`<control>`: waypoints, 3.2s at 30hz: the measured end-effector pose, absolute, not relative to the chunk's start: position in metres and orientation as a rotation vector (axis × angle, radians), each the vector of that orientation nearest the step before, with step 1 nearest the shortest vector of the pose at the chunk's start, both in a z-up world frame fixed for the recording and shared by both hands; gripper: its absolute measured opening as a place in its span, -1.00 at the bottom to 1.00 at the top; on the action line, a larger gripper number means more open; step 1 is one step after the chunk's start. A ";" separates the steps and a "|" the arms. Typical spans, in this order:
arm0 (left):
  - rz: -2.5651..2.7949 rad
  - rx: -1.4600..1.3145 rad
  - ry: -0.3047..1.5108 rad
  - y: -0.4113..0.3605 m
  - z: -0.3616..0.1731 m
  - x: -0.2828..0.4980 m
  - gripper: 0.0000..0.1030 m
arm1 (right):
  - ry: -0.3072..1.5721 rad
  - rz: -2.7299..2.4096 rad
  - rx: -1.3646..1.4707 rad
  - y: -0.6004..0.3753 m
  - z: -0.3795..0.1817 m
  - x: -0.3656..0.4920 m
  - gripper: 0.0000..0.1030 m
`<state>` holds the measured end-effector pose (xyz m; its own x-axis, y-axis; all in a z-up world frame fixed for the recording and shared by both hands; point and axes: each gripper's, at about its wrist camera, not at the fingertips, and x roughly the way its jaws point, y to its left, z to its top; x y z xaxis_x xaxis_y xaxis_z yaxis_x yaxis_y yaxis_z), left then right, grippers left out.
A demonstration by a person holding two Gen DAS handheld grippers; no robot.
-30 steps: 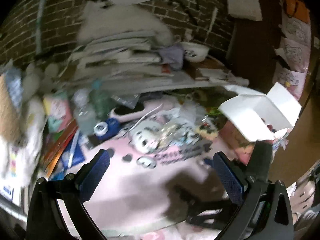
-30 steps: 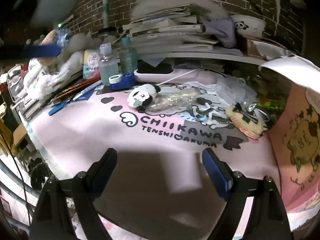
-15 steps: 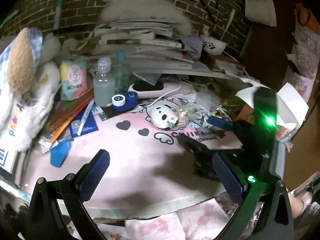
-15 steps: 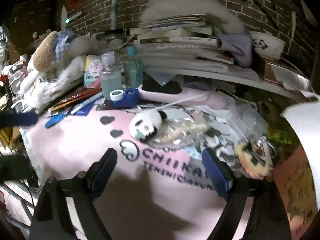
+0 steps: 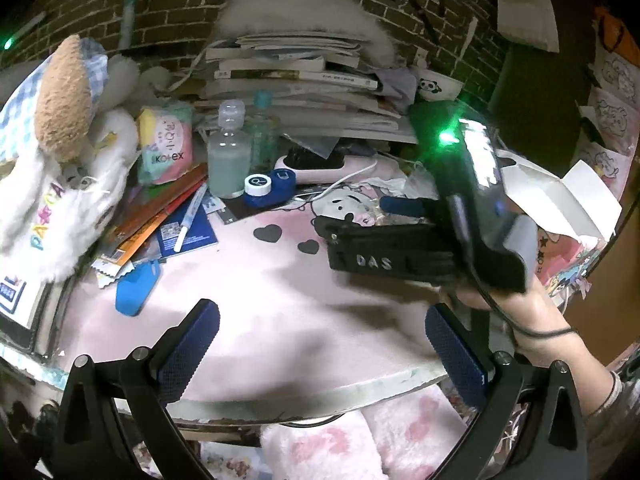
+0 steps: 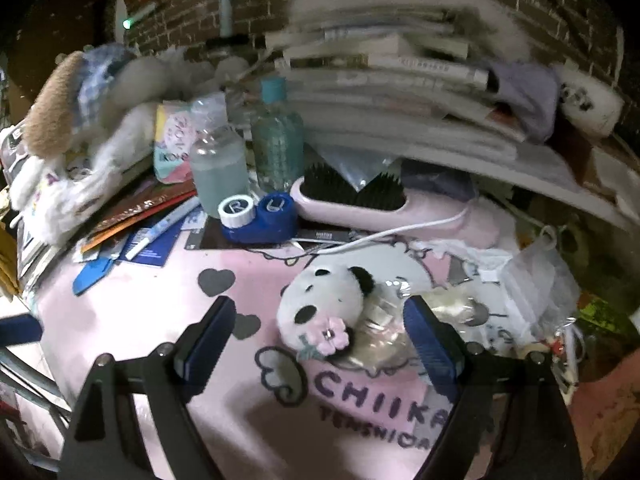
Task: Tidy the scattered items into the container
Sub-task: 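Grasp the panda plush with the right gripper, then carry the panda plush into the white box with the right gripper, then grasp the clear plastic bag with the left gripper while the right tool withdraws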
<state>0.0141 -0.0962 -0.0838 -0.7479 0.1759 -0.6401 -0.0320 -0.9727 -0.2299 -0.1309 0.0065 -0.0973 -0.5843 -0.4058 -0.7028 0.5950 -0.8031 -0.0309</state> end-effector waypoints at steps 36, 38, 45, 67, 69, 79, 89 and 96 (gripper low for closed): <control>2.774 -1.188 -0.283 -0.085 -0.105 -0.006 1.00 | 0.318 -2.288 0.807 0.043 -0.030 -0.081 -0.32; 2.768 -1.190 -0.275 -0.082 -0.105 -0.008 1.00 | 0.310 -2.288 0.785 0.049 -0.019 -0.079 -0.32; 2.746 -1.194 -0.247 -0.069 -0.104 -0.016 1.00 | 0.291 -2.285 0.756 0.073 0.009 -0.069 -0.32; 2.700 -1.203 -0.154 -0.035 -0.096 -0.034 1.00 | 0.178 -2.552 0.867 0.250 0.064 -0.089 -0.32; 2.697 -1.210 -0.150 -0.033 -0.098 -0.036 1.00 | 0.203 -2.583 0.906 0.265 0.061 -0.093 -0.32; 2.669 -1.228 -0.121 -0.018 -0.101 -0.043 1.00 | 0.524 -2.663 1.115 0.295 0.037 -0.111 -0.31; 2.643 -1.230 -0.102 -0.009 -0.102 -0.048 1.00 | 0.625 -2.673 1.180 0.302 0.024 -0.117 -0.01; 2.671 -1.244 -0.157 -0.017 -0.109 -0.062 1.00 | 0.463 -2.732 0.977 0.303 0.049 -0.095 0.52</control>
